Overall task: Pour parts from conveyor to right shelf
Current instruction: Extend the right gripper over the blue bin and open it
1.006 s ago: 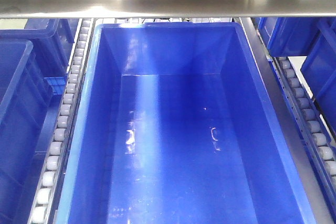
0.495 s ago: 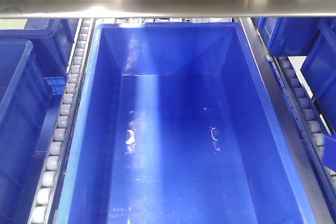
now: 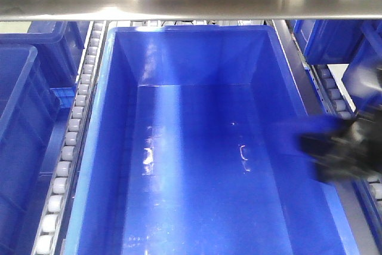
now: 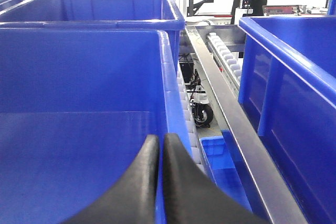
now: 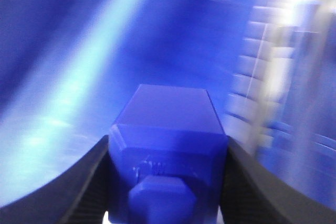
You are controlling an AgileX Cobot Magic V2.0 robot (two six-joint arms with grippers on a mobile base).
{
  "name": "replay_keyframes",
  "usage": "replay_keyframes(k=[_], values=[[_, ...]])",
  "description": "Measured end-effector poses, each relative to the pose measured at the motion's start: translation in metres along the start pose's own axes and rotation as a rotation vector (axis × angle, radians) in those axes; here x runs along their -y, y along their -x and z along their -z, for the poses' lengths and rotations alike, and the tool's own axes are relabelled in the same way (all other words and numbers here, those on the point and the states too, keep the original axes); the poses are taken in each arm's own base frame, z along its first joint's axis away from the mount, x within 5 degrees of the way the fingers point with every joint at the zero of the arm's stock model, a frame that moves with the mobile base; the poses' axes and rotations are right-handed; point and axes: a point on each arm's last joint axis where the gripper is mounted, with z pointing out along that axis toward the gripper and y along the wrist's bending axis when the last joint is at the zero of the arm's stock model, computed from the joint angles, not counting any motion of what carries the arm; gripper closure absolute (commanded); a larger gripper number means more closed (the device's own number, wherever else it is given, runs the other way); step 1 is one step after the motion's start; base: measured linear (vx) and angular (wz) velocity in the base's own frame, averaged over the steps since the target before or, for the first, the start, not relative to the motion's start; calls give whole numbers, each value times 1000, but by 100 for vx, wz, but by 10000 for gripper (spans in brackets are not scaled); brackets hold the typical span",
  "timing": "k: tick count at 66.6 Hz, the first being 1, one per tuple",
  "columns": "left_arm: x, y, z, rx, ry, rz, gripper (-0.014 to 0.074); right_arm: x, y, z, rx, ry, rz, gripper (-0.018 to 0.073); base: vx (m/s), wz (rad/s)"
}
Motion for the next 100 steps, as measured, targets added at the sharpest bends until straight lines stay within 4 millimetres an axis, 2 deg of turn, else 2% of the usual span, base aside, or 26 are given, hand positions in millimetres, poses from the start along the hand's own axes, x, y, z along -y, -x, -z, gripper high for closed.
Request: replay_keyframes(k=[13,22,38,54,64,74,88,95,100], values=[[0,0,0,0,0,0,603,-25,35,-42,-60,92,78,543,0,0],[0,0,0,0,0,0,603,-32,47,-81,-166,72,69,541,0,0],[-1,0,0,0,13,0,603,-31,53,-153,-356,15,-8,533,0,0],[-2,0,0,0,34,1,603,-31,58,-203,-514,1,-37,514,0,0],[-2,0,0,0,35,1,603,-31,51,-233,-626,-13,-60,448,0,0],[-2,0,0,0,35,1,603,-31,44,-254,-701,-31,-96,314,0,0],[-2,0,0,0,35,1,603,-31,49,-261,-677,-67,-164,74,0,0],[-2,0,0,0,35,1,603,-27,49,-263,-661,-109,-169,9,0,0],[-2,0,0,0,35,1,603,-24,54,-259,-636,-134,-155,-3,0,0]])
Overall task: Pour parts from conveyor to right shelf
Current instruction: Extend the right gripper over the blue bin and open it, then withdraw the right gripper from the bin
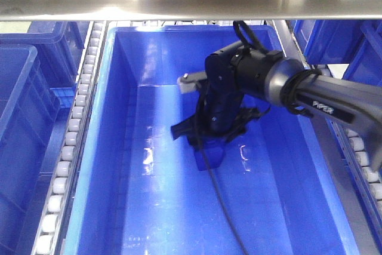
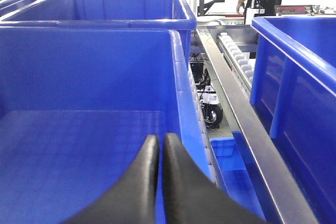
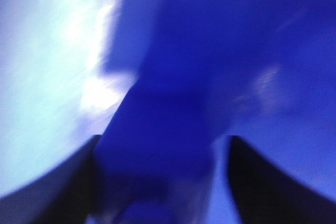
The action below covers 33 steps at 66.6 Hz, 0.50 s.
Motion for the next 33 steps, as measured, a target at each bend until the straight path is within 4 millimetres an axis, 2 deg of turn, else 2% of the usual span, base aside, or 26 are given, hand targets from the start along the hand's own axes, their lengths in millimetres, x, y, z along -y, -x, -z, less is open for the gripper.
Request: replay_keyframes(k=[20,33], values=[[0,0,0,0,0,0,603,7,-2,58,179,3,11,-1,0,0],[0,0,0,0,0,0,603,14,-23,68,309,15,39,-1,0,0]])
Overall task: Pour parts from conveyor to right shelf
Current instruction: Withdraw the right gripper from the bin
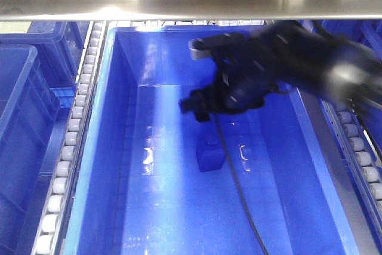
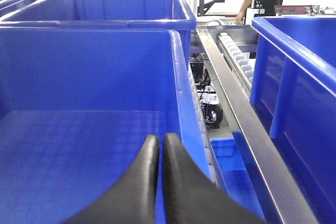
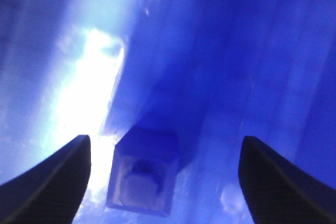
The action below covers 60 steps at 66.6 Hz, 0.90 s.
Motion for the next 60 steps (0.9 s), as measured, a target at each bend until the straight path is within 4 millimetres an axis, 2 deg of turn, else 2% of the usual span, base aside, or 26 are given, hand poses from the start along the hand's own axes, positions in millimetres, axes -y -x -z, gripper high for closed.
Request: replay_keyframes(k=[7,25,31,37,48,53,60], values=[[0,0,0,0,0,0,603,4,-15,9,54,4,20,-1,0,0],[0,0,0,0,0,0,603,17,-48,49,189,15,32,-1,0,0],[0,0,0,0,0,0,603,35,-56,57,207,-9,-18,-1,0,0],[0,0,0,0,0,0,603,62,-66,64,220,-49,-110,-1,0,0],[0,0,0,0,0,0,603,98,-94,95,278,-139,-199,-1,0,0],[0,0,0,0,0,0,603,103,-108,111,324,-162,-200,-1,0,0],[0,0,0,0,0,0,603,100,-130,131,409,-166,-190,-1,0,0]])
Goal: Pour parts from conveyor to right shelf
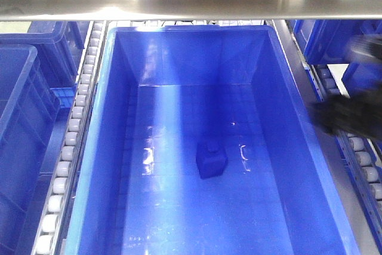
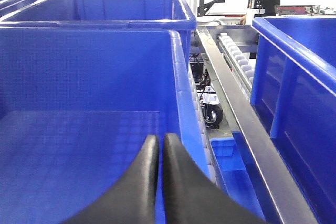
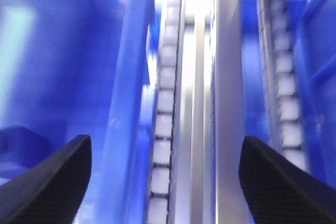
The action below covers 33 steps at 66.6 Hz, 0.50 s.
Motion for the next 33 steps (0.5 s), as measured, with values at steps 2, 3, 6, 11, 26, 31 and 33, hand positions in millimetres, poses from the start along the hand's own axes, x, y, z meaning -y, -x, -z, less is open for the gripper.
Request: replay_keyframes(k=[2,3,6,11,26,31,33], values=[[0,0,0,0,0,0,603,1,-3,6,24,4,-2,-1,0,0],[0,0,0,0,0,0,603,1,-6,9,33,7,-4,-1,0,0],[0,0,0,0,0,0,603,2,-12,19,71,12,-7,-1,0,0],[0,0,0,0,0,0,603,4,-25,36,133,20,-9,-1,0,0],[0,0,0,0,0,0,603,10,-76,84,365,43,-22,-1,0,0],[0,0,0,0,0,0,603,12,-91,102,466,48,-30,-1,0,0],[0,0,0,0,0,0,603,13,-95,108,497,50,-32,-1,0,0]])
